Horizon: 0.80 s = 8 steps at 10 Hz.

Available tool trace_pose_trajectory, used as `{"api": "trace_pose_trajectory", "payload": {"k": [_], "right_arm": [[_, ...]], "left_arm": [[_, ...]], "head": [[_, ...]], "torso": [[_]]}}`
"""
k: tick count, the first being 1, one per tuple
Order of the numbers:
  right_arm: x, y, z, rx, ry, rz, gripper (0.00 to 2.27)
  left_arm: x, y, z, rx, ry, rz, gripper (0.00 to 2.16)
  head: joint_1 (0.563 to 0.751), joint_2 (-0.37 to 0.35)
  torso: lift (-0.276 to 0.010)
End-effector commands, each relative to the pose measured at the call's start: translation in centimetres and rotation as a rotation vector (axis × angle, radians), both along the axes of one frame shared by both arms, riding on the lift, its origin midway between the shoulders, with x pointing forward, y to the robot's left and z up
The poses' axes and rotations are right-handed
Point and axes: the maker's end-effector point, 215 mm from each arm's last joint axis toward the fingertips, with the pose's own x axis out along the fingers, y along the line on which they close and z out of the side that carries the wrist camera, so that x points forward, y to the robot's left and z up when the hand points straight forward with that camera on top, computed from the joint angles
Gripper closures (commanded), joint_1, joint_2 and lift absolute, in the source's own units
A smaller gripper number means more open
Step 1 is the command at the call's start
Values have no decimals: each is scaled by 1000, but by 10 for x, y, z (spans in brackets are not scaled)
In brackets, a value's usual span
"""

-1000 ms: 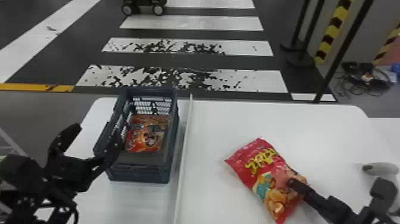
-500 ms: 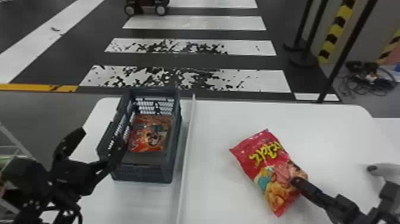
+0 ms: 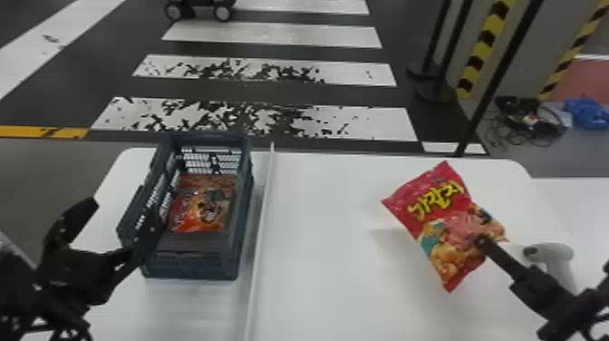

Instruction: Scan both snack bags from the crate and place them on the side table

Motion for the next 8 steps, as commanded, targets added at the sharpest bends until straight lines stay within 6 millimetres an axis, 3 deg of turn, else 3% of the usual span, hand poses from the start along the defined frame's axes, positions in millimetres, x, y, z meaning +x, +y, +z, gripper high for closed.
{"api": "trace_pose_trajectory", "payload": {"k": [1,3,5,6,8], "right_arm": [[9,-8,60,-336,-142,-43,2246],[15,26,84,-693,-212,-13,2246],[17,80,88,-999,-308,36,2246],[16,106,79,-1165,-342,69,2246],[13,128,39,-1442,-324,139,2246]], "left_arm": [[0,2,0,-3,-5,6,73],[-1,2,-1,-13,-8,0,73],[-3,4,3,-22,-29,-6,76],[-5,10,3,-20,-27,3,76],[-7,16,0,-26,-22,10,76]], "head": [[695,-74],[695,-93],[695,-51],[695,-15],[695,52]], "torso": [[-98],[-98],[-98],[-98],[-98]]}}
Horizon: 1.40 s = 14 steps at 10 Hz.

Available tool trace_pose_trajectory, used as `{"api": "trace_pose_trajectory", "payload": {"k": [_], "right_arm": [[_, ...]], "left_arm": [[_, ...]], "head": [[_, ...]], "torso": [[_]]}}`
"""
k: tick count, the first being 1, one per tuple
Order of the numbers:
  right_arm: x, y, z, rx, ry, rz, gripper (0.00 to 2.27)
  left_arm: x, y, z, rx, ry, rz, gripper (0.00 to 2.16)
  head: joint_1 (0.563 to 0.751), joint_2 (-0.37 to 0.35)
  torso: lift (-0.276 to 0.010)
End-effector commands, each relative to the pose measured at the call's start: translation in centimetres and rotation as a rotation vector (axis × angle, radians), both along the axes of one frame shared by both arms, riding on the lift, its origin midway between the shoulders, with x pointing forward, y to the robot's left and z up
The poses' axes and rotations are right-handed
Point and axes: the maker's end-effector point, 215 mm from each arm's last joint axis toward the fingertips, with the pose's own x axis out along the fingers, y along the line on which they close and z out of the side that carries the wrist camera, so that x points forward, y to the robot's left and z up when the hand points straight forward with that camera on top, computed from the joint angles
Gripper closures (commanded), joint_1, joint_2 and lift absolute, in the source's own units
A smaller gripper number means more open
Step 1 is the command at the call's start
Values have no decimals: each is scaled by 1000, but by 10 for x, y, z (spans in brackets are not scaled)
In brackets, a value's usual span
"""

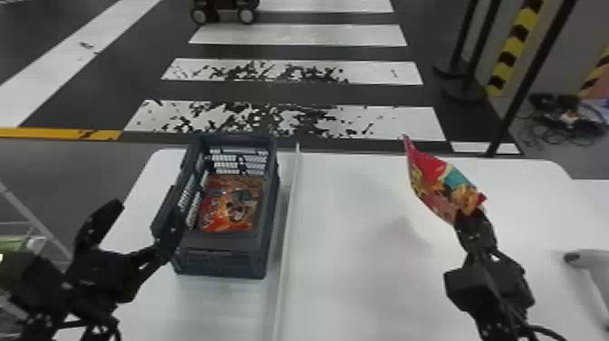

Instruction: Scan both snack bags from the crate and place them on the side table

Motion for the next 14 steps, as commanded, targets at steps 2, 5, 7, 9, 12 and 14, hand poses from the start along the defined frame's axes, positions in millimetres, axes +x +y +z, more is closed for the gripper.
{"api": "trace_pose_trajectory", "payload": {"k": [2,5,7,9,12,14], "right_arm": [[-8,5,-69,-380,100,-9,2246],[-34,-2,-121,-535,277,19,2246],[-45,25,-106,-342,259,83,1322],[-46,41,-73,-190,202,105,-2],[-51,54,-65,-91,255,171,49],[-58,62,-55,55,290,212,49]], "left_arm": [[-1,2,-3,-2,5,2,76],[-1,1,-1,-10,2,-3,76],[-2,-1,-2,-10,4,-10,76],[-2,-1,-2,-13,3,-12,76],[-2,-1,-2,-12,4,-14,76],[-2,-1,-3,-14,5,-14,76]], "head": [[695,87],[695,79],[695,86],[695,120],[695,150],[695,161]], "torso": [[-98],[-98],[-98],[-98],[-98],[-98]]}}
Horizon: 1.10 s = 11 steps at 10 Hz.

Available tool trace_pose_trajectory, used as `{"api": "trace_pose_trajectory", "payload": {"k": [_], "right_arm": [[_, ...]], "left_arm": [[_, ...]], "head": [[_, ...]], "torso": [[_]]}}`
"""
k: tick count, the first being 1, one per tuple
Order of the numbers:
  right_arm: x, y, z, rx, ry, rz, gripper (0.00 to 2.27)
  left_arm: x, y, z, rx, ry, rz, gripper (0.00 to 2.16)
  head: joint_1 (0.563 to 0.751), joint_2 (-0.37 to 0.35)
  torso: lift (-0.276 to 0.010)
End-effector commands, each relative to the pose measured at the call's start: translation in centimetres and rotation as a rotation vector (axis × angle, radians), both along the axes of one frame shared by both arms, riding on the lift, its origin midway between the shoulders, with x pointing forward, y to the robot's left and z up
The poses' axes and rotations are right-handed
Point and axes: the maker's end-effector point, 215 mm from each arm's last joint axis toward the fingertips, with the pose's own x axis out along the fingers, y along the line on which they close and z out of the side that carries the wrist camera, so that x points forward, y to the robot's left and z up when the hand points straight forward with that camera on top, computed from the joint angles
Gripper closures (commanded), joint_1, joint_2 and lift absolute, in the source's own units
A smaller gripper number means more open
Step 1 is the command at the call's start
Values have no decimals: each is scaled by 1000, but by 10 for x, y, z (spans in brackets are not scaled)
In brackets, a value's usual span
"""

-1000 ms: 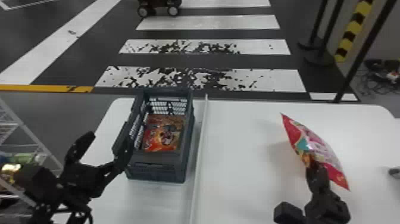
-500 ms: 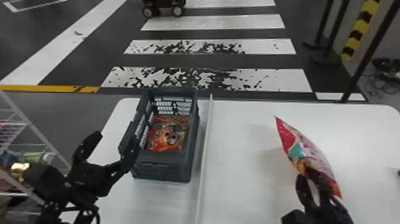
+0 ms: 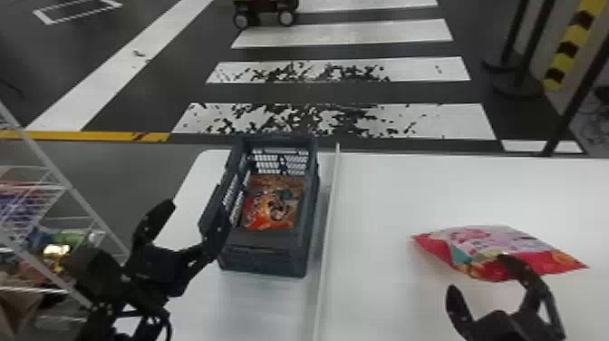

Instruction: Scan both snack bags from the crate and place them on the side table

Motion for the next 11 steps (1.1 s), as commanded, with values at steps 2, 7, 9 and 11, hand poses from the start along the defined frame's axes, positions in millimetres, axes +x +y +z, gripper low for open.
{"api": "trace_pose_trajectory", "payload": {"k": [2,7,9,11], "right_arm": [[-4,-5,8,121,66,-28,49],[-16,-7,-3,531,265,-27,53],[-22,-17,-17,681,362,-78,53],[-18,-22,-13,761,377,-95,80]], "left_arm": [[1,0,0,0,0,1,76],[0,1,-3,0,4,2,76],[1,1,-3,0,6,2,76],[1,0,-2,-1,3,1,76]], "head": [[695,173],[695,179],[695,171],[695,159]], "torso": [[-98],[-98],[-98],[-98]]}}
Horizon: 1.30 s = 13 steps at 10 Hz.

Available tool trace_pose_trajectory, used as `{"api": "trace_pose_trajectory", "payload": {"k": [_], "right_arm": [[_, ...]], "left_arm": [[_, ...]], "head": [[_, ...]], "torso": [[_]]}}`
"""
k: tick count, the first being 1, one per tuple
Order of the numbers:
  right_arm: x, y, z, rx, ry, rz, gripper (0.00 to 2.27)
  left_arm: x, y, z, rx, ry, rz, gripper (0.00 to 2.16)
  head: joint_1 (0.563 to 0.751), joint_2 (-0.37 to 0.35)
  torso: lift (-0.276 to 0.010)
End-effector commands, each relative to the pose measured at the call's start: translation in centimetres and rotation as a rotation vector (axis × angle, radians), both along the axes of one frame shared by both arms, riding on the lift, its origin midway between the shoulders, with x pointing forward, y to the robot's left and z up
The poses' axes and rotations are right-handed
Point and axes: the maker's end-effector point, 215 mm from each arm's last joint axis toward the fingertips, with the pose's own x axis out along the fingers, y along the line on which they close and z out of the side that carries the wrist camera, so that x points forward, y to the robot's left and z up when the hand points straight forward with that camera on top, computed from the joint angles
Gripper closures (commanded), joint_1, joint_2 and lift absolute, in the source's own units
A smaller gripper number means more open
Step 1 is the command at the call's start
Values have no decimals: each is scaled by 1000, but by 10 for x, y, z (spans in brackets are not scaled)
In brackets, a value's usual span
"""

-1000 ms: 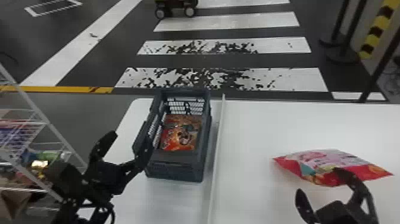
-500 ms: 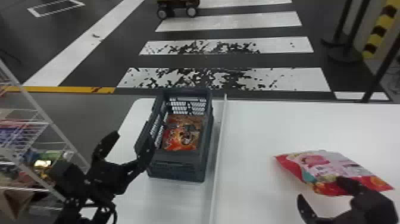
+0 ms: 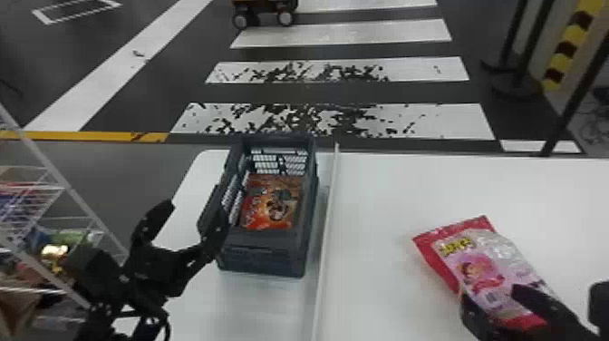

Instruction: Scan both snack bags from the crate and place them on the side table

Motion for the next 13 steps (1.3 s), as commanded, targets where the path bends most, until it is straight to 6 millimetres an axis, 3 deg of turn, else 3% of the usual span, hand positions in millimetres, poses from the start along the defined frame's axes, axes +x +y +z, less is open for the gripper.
{"api": "trace_pose_trajectory", "payload": {"k": [1,2,3,4,6,7,8,13], "right_arm": [[6,-3,5,20,-9,-10,262],[11,-5,9,23,-18,-17,707],[14,-8,9,29,-19,-32,1420],[18,-11,12,31,-26,-43,1905],[27,-15,28,19,-99,-42,2216],[32,-15,39,3,-160,-27,2223],[31,-11,36,3,-159,-7,2243],[35,37,-10,34,-72,146,2243]], "left_arm": [[0,0,1,0,-1,1,76],[0,-1,0,0,-1,-2,76],[-1,-1,0,0,0,-2,76],[-1,-1,1,0,-2,-3,76],[-1,-1,1,0,-2,-3,76],[-1,-1,0,0,0,-3,76],[-1,0,0,-1,0,-3,76],[-1,0,-2,-1,3,-1,76]], "head": [[695,153],[695,149],[695,145],[695,140],[695,132],[695,130],[695,128],[695,176]], "torso": [[-98],[-98],[-98],[-98],[-98],[-98],[-98],[-98]]}}
